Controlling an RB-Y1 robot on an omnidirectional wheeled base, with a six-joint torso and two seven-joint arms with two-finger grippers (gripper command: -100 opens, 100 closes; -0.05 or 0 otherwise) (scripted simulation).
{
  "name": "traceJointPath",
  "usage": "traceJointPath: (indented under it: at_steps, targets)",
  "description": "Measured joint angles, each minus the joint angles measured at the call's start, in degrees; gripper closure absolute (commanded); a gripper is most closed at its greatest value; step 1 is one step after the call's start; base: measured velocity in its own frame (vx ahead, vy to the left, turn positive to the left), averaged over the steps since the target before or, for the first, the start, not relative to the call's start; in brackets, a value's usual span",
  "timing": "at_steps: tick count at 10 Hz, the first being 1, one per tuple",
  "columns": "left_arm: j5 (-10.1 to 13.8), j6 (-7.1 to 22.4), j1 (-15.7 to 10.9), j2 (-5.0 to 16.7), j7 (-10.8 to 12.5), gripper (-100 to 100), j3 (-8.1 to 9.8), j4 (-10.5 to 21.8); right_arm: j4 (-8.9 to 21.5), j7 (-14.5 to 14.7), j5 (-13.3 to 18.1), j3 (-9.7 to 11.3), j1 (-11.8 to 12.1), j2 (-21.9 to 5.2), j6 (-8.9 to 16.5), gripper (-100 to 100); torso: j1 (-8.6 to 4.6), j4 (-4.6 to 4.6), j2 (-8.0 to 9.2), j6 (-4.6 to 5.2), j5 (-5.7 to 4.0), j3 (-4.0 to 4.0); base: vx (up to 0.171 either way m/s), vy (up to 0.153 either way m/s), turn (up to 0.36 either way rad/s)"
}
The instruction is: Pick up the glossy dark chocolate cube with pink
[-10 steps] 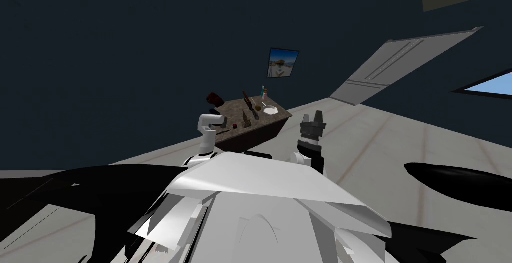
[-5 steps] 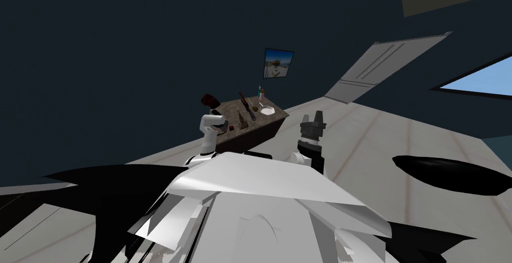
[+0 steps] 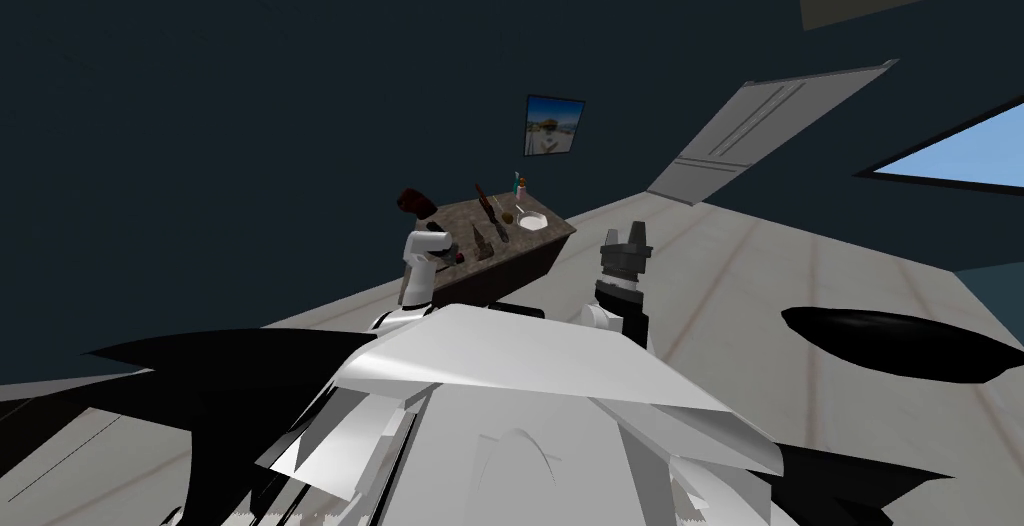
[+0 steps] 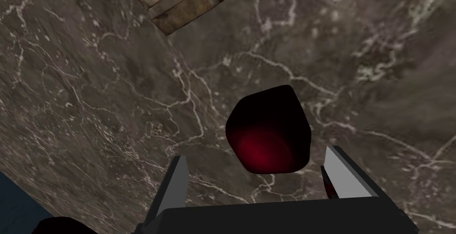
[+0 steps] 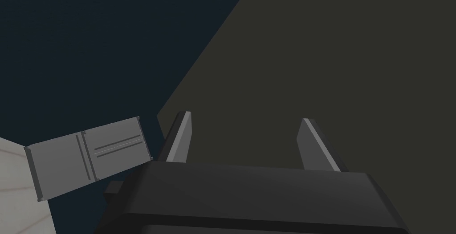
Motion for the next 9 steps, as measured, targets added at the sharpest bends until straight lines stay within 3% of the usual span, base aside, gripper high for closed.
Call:
traceJointPath:
  at_steps: [2, 3, 7, 8, 9]
  targets:
    - [-0.3, -2.0, 0.1, -0.3, 0.1, -100, -0.42, 1.8, 0.0, 0.0, 0.0, 0.0, 0.0, 0.0, 0.0, 0, 0.01, 0.00, 0.01, 0.00, 0.00, 0.01, 0.001, 0.008, -0.001]
    - [-0.4, -2.2, 0.1, -0.3, 0.1, 100, -0.45, 1.9, 0.0, 0.0, 0.0, 0.0, 0.0, 0.0, 0.0, 0, -0.02, 0.01, 0.02, 0.00, -0.01, 0.01, 0.000, 0.000, 0.000]
    - [-0.4, -2.2, 0.1, -0.3, 0.1, 100, -0.45, 1.9, 0.0, 0.0, 0.0, 0.0, 0.0, 0.0, 0.0, 0, -0.04, 0.02, 0.02, 0.02, -0.02, 0.02, 0.000, 0.000, 0.000]
    - [-0.4, -2.2, 0.1, -0.3, 0.1, 0, -0.46, 1.9, 0.0, 0.0, 0.0, 0.0, 0.0, 0.0, 0.0, 0, -0.04, 0.02, 0.02, 0.01, -0.01, 0.02, 0.000, 0.000, 0.000]
    - [-0.4, -2.2, 0.1, -0.3, 0.1, 100, -0.46, 1.9, 0.0, 0.0, 0.0, 0.0, 0.0, 0.0, 0.0, 0, -0.03, 0.02, 0.02, 0.01, -0.01, 0.02, -0.002, -0.006, -0.001]
